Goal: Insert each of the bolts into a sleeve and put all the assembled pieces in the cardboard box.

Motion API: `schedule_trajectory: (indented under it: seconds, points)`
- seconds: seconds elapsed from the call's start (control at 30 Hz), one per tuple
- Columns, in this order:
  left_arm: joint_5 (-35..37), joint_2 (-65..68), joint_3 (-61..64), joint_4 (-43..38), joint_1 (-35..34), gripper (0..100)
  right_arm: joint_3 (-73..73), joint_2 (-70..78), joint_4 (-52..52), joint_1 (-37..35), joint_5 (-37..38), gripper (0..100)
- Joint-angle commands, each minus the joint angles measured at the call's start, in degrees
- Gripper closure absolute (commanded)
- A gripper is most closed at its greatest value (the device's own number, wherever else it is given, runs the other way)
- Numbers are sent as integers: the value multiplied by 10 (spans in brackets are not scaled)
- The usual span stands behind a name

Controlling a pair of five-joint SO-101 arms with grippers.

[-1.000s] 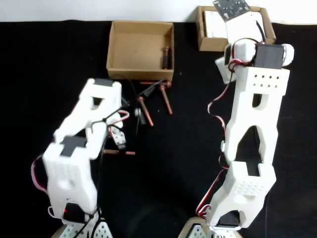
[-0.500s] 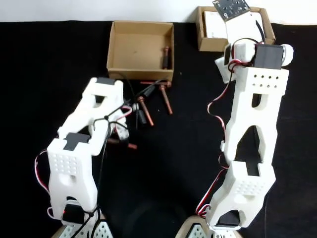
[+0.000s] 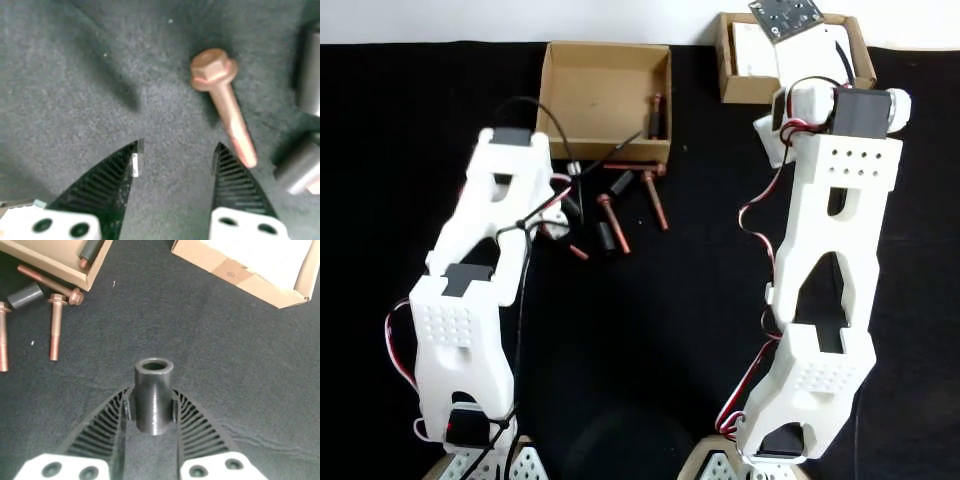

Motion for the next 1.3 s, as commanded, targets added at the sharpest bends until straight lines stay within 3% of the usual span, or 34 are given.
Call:
schedule_trajectory:
  seconds: [0.0,0.17,0.37,0.57,0.77,0.9,1.03,1.13,1.27]
  points:
    - [18,-31,-55,16,15,770,1,-1,-7,6,-6,991]
    - [79,-23,-66,11,29,770,1,-1,-7,6,-6,991]
    - [149,2,-56,-55,15,770,1,0,-7,6,-6,991]
    - [156,71,-58,-66,7,775,1,0,-7,6,-6,991]
    - [150,111,-59,-94,-22,880,1,15,-7,6,-6,991]
    - [103,113,-74,-92,-25,989,0,31,-7,6,-6,991]
    - [60,111,-94,-79,-27,992,-3,35,-7,6,-6,991]
    - [25,111,-136,-18,-25,992,-3,35,-8,6,-6,991]
    - [-87,111,-188,47,-23,992,-3,35,-8,6,-6,991]
